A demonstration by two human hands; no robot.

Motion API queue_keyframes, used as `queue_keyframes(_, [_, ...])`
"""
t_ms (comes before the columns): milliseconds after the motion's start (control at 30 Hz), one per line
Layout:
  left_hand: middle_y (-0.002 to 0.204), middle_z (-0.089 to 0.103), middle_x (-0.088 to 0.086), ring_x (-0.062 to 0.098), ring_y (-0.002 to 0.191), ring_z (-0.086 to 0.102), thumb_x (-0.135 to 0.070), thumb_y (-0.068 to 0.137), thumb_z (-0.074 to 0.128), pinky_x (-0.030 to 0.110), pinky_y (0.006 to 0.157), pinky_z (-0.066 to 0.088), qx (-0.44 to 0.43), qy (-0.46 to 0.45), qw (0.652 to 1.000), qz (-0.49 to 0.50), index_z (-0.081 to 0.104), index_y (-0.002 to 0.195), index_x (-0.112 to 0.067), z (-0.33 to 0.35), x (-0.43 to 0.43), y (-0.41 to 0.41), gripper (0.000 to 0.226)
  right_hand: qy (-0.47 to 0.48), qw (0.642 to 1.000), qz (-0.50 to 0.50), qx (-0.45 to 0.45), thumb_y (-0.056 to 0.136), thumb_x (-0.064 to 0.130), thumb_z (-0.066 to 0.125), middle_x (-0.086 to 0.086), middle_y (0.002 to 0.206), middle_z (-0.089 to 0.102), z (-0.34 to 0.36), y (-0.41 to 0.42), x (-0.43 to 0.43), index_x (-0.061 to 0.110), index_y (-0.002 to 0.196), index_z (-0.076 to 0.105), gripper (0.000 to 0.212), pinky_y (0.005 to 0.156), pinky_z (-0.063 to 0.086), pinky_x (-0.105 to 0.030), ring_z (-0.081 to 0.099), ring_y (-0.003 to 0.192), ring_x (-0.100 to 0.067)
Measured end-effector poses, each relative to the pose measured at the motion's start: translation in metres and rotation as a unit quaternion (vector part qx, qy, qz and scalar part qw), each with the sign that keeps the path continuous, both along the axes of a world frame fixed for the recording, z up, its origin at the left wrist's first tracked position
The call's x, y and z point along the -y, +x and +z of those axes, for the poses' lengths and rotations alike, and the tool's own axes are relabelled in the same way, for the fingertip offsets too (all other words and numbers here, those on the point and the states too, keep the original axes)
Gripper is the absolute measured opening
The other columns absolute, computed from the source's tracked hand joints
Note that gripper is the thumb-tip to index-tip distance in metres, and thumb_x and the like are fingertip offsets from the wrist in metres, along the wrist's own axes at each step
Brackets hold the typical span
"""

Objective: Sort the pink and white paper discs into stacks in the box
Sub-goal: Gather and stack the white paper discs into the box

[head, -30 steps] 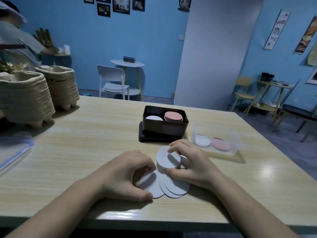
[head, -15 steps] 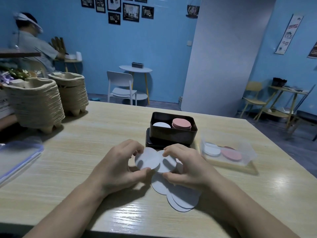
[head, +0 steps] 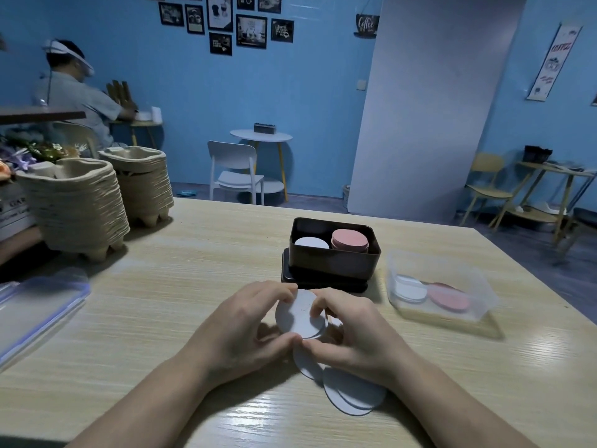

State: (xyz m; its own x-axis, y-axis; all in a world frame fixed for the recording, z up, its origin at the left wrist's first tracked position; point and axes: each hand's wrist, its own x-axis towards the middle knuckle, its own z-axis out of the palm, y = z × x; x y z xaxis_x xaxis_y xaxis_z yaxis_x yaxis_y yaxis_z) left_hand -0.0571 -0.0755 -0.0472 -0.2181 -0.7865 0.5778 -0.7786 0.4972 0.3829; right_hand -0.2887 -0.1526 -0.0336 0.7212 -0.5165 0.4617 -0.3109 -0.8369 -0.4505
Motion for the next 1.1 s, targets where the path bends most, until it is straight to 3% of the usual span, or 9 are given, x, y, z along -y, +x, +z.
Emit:
queue_keyframes(133, [0.137, 0.064, -0.016, -0.005, 0.131, 0.054, -0.055, 0.088, 0.072, 0.025, 0.101, 0.051, -0.053, 0.025, 0.998, -0.03, 0.061, 0.115, -0.028, 0.0007, 0.0002, 0.0033, 0.04, -0.009, 1.0, 0.004, 0.03, 0.082, 0.035, 0.086, 0.011, 0.092, 0.065, -0.0016, -0.0009, 0.0005, 0.024, 0.093, 0.056, 0.034, 0.068, 0.051, -0.033, 0.06, 0.082, -0.008])
queue_keyframes(167, [0.134, 0.065, -0.016, -0.005, 0.134, 0.053, -0.054, 0.087, 0.073, 0.025, 0.101, 0.051, -0.062, 0.027, 0.997, -0.036, 0.063, 0.111, -0.026, 0.0009, 0.0001, 0.0033, 0.038, -0.007, 0.999, 0.01, 0.04, 0.081, 0.033, 0.087, 0.01, 0.099, 0.069, -0.002, -0.0015, 0.0002, 0.023, 0.092, 0.057, 0.033, 0.076, 0.054, -0.034, 0.066, 0.096, -0.007])
queue_keyframes(233, [0.133, 0.067, -0.014, -0.004, 0.135, 0.053, -0.053, 0.086, 0.076, 0.025, 0.102, 0.051, -0.075, 0.027, 0.996, -0.045, 0.068, 0.108, -0.024, 0.0008, -0.0001, 0.003, 0.038, -0.002, 0.998, 0.019, 0.058, 0.08, 0.031, 0.088, 0.006, 0.117, 0.072, -0.003, -0.0027, 0.0001, 0.02, 0.091, 0.06, 0.031, 0.093, 0.055, -0.033, 0.06, 0.129, -0.003])
queue_keyframes(300, [0.134, 0.067, -0.012, -0.002, 0.134, 0.055, -0.053, 0.084, 0.079, 0.026, 0.102, 0.052, -0.089, 0.031, 0.994, -0.052, 0.071, 0.108, -0.024, 0.0006, -0.0004, 0.0027, 0.038, -0.006, 0.997, 0.019, 0.07, 0.079, 0.032, 0.088, 0.001, 0.124, 0.071, -0.0032, -0.0032, 0.0007, 0.02, 0.09, 0.061, 0.031, 0.098, 0.055, -0.033, 0.054, 0.137, -0.002])
queue_keyframes(567, [0.133, 0.064, -0.014, 0.006, 0.123, 0.061, -0.044, 0.084, 0.084, 0.029, 0.088, 0.06, -0.07, 0.016, 0.995, -0.065, 0.072, 0.108, -0.027, -0.0005, -0.0006, 0.0027, 0.031, -0.031, 0.998, 0.031, 0.034, 0.08, 0.037, 0.088, -0.001, 0.141, 0.065, -0.0056, -0.0046, 0.0034, 0.02, 0.091, 0.063, 0.032, 0.098, 0.051, -0.024, 0.055, 0.135, -0.001])
queue_keyframes(700, [0.13, 0.065, -0.013, 0.006, 0.12, 0.062, -0.044, 0.078, 0.091, 0.027, 0.09, 0.057, -0.024, 0.001, 0.998, -0.058, 0.07, 0.105, -0.031, -0.0007, 0.001, 0.0016, 0.036, -0.057, 0.998, 0.031, -0.004, 0.077, 0.045, 0.085, 0.003, 0.142, 0.063, -0.0047, -0.0035, 0.0033, 0.021, 0.089, 0.061, 0.036, 0.085, 0.046, -0.012, 0.064, 0.116, -0.004])
queue_keyframes(867, [0.129, 0.064, -0.013, 0.005, 0.114, 0.064, -0.047, 0.077, 0.089, 0.024, 0.087, 0.057, 0.025, 0.005, 0.998, -0.055, 0.068, 0.104, -0.031, 0.0002, -0.0006, 0.0011, 0.037, -0.072, 0.996, 0.033, -0.044, 0.079, 0.047, 0.08, 0.0, 0.134, 0.065, -0.0013, -0.0024, -0.0004, 0.018, 0.095, 0.066, 0.036, 0.079, 0.029, 0.002, 0.045, 0.089, 0.025])
queue_keyframes(1000, [0.127, 0.063, -0.014, 0.006, 0.108, 0.065, -0.043, 0.076, 0.085, 0.027, 0.081, 0.058, 0.052, 0.005, 0.997, -0.05, 0.067, 0.094, -0.028, 0.0014, -0.0014, -0.0015, 0.029, -0.112, 0.992, 0.026, -0.06, 0.079, 0.049, 0.076, 0.0, 0.129, 0.066, 0.0, -0.0025, -0.0006, 0.016, 0.093, 0.067, 0.037, 0.076, 0.035, -0.001, 0.05, 0.084, 0.003])
queue_keyframes(1100, [0.125, 0.064, -0.013, 0.007, 0.102, 0.066, -0.041, 0.075, 0.084, 0.027, 0.075, 0.058, 0.059, -0.015, 0.997, -0.039, 0.066, 0.09, -0.026, 0.0025, -0.0019, -0.0032, 0.028, -0.154, 0.987, 0.017, -0.051, 0.079, 0.053, 0.075, 0.002, 0.127, 0.066, -0.0009, -0.0006, -0.0003, 0.016, 0.093, 0.066, 0.04, 0.068, 0.056, -0.026, 0.066, 0.088, -0.017])
